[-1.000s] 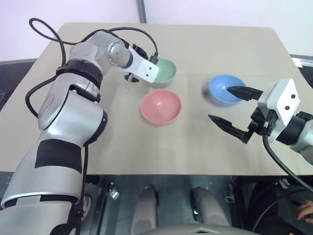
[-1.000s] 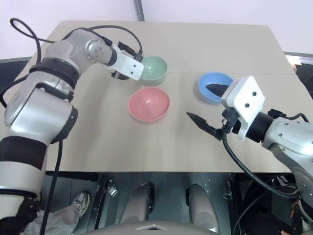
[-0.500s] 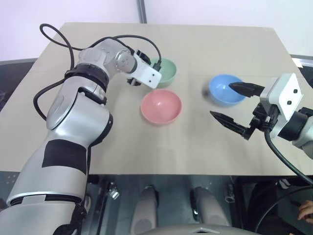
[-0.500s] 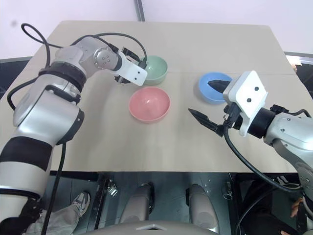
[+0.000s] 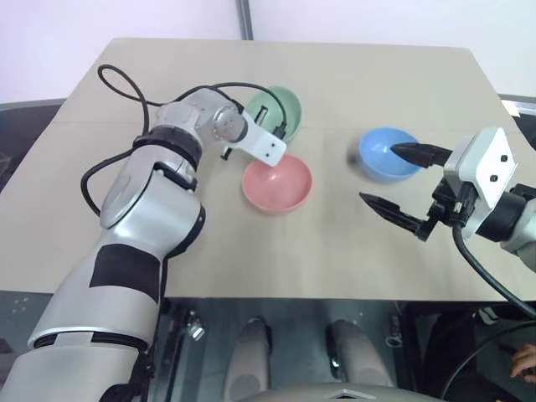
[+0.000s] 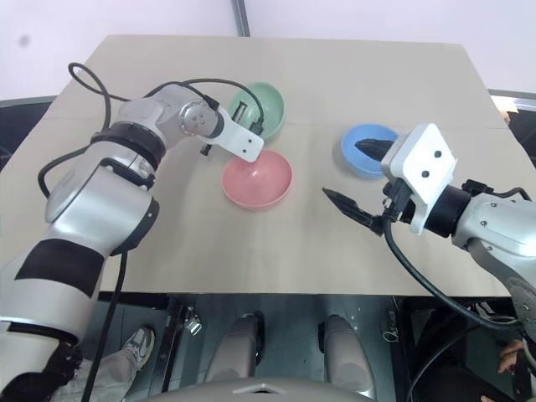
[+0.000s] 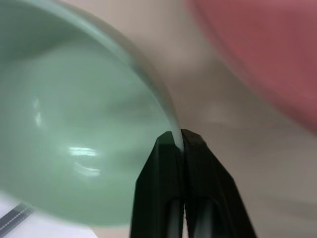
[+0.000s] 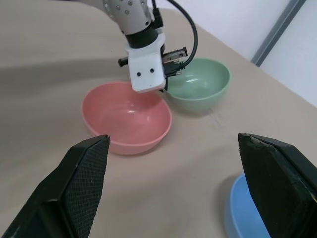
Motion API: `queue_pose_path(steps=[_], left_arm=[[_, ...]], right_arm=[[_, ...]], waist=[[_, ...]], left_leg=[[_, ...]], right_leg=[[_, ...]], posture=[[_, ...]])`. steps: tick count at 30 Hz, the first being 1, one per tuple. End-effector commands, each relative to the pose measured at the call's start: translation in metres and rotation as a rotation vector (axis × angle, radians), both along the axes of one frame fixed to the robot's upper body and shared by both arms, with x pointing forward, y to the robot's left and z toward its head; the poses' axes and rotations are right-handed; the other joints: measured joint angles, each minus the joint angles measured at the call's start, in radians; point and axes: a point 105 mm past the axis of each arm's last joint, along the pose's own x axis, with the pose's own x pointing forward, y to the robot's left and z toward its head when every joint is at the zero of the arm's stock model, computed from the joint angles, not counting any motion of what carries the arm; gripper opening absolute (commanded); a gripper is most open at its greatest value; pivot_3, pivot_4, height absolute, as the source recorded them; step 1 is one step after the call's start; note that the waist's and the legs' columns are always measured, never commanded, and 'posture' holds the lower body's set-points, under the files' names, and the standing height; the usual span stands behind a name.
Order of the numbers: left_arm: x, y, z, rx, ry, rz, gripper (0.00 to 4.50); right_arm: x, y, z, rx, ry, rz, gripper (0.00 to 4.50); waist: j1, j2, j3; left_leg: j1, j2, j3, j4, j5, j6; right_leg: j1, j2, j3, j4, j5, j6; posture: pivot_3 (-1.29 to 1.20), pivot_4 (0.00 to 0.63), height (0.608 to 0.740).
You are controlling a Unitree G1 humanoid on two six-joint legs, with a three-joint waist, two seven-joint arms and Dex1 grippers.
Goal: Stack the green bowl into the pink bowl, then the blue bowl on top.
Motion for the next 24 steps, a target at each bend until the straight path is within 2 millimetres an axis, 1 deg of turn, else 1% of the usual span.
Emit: queue_pose_path(steps=[1, 3, 6, 8, 10, 12, 13, 14, 15, 16, 19, 20, 22, 24], left_arm=[[0.002, -0.001, 0.011, -0.047, -0.03, 0.001, 0.05], [0.002, -0.001, 0.012, -0.059, -0.036, -0.001, 0.05], [0.001, 0.001, 0.021, -0.079, -0.042, 0.0, 0.05], [-0.001, 0.003, 0.033, -0.098, -0.051, -0.012, 0.05], [-0.006, 0.001, 0.05, -0.136, -0.045, -0.052, 0.05], [-0.019, -0.004, 0.065, -0.223, 0.025, -0.112, 0.05], [-0.033, -0.01, 0.074, -0.305, 0.133, -0.162, 0.05], [-0.049, -0.012, 0.08, -0.356, 0.241, -0.228, 0.05], [-0.06, -0.012, 0.083, -0.38, 0.313, -0.281, 0.05], [-0.067, -0.006, 0.082, -0.366, 0.35, -0.306, 0.05], [-0.078, 0.005, 0.078, -0.352, 0.377, -0.318, 0.05], [-0.086, 0.008, 0.077, -0.343, 0.387, -0.335, 0.05], [-0.099, 0.006, 0.073, -0.322, 0.413, -0.375, 0.05], [-0.106, 0.004, 0.065, -0.273, 0.429, -0.41, 0.05]], right_arm=[[-0.008, -0.001, 0.009, -0.018, -0.064, 0.015, 4.5], [-0.008, -0.004, 0.008, -0.032, -0.061, 0.005, 4.5], [-0.008, -0.008, 0.005, -0.046, -0.05, -0.006, 4.5], [-0.01, -0.01, 0.003, -0.052, -0.045, -0.011, 4.5], [-0.01, -0.013, 0.002, -0.053, -0.042, -0.02, 4.5], [-0.012, -0.017, 0.001, -0.054, -0.04, -0.036, 4.5], [-0.012, -0.019, 0.001, -0.053, -0.039, -0.046, 4.5], [-0.013, -0.021, 0.0, -0.053, -0.037, -0.052, 4.5], [-0.013, -0.022, 0.0, -0.053, -0.037, -0.055, 4.5], [-0.013, -0.023, -0.001, -0.053, -0.035, -0.058, 4.5], [-0.014, -0.024, -0.003, -0.055, -0.032, -0.063, 4.5], [-0.013, -0.025, -0.003, -0.052, -0.03, -0.063, 4.5], [-0.012, -0.025, -0.003, -0.048, -0.028, -0.058, 4.5], [-0.01, -0.024, -0.004, -0.045, -0.028, -0.055, 4.5]], waist=[[0.0, 0.0, 0.0], [0.0, 0.0, 0.0], [0.0, 0.0, 0.0], [0.0, 0.0, 0.0], [-0.002, 0.0, 0.0], [-0.001, 0.0, 0.0], [0.0, 0.0, 0.0], [0.0, 0.0, 0.0], [0.001, 0.0, 0.0], [0.001, 0.0, 0.0], [-0.006, 0.001, -0.001], [-0.017, 0.001, -0.001], [-0.023, 0.001, -0.001], [-0.021, 0.001, -0.001]], left_leg=[[0.0, 0.0, 0.0, 0.0, 0.0, 0.0], [0.0, 0.0, 0.0, 0.0, 0.0, 0.0], [0.0, 0.0, 0.0, 0.0, 0.0, 0.0], [0.0, 0.0, 0.0, 0.0, 0.0, 0.0], [0.0, 0.0, 0.0, 0.0, 0.0, 0.0], [0.0, 0.0, 0.0, 0.0, 0.0, 0.0], [0.0, 0.0, -0.001, 0.0, 0.0, 0.0], [0.0, 0.0, 0.0, 0.0, 0.0, 0.0], [0.0, 0.0, 0.0, 0.0, 0.0, 0.0], [0.0, 0.0, -0.001, 0.0, 0.0, 0.0], [0.002, 0.0, -0.001, 0.001, 0.0, 0.0], [0.003, 0.001, -0.001, 0.001, 0.0, 0.0], [0.004, 0.001, -0.001, 0.001, 0.0, 0.0], [0.003, 0.001, -0.002, 0.002, 0.001, -0.001]], right_leg=[[0.0, 0.0, 0.0, 0.0, 0.0, 0.0], [0.0, 0.0, 0.0, 0.0, 0.0, 0.0], [0.0, 0.0, 0.0, 0.0, 0.0, 0.0], [0.0, 0.0, 0.0, 0.0, 0.0, 0.0], [0.0, 0.0, 0.0, 0.0, 0.0, 0.0], [0.0, 0.0, 0.0, 0.001, 0.0, 0.0], [0.0, 0.0, -0.001, 0.001, 0.0, 0.0], [0.0, 0.0, -0.001, 0.0, 0.0, 0.0], [0.0, 0.0, -0.001, 0.0, 0.0, 0.0], [0.0, 0.0, -0.001, 0.0, 0.0, 0.0], [0.002, 0.0, -0.001, 0.001, 0.0, 0.0], [0.002, 0.0, -0.001, 0.002, 0.0, 0.0], [0.002, 0.0, -0.001, 0.003, 0.0, 0.0], [0.002, 0.0, -0.001, 0.004, 0.0, 0.0]], posture=[[0.0, 0.15, 0.74], [0.0, 0.15, 0.74], [0.0, 0.15, 0.74], [0.0, 0.15, 0.74], [0.0, 0.15, 0.74], [0.0, 0.15, 0.74], [0.0, 0.15, 0.74], [0.0, 0.15, 0.74], [0.0, 0.15, 0.74], [0.0, 0.15, 0.74], [0.0, 0.15, 0.74], [0.0, 0.15, 0.74], [0.0, 0.15, 0.74], [0.0, 0.15, 0.74]])
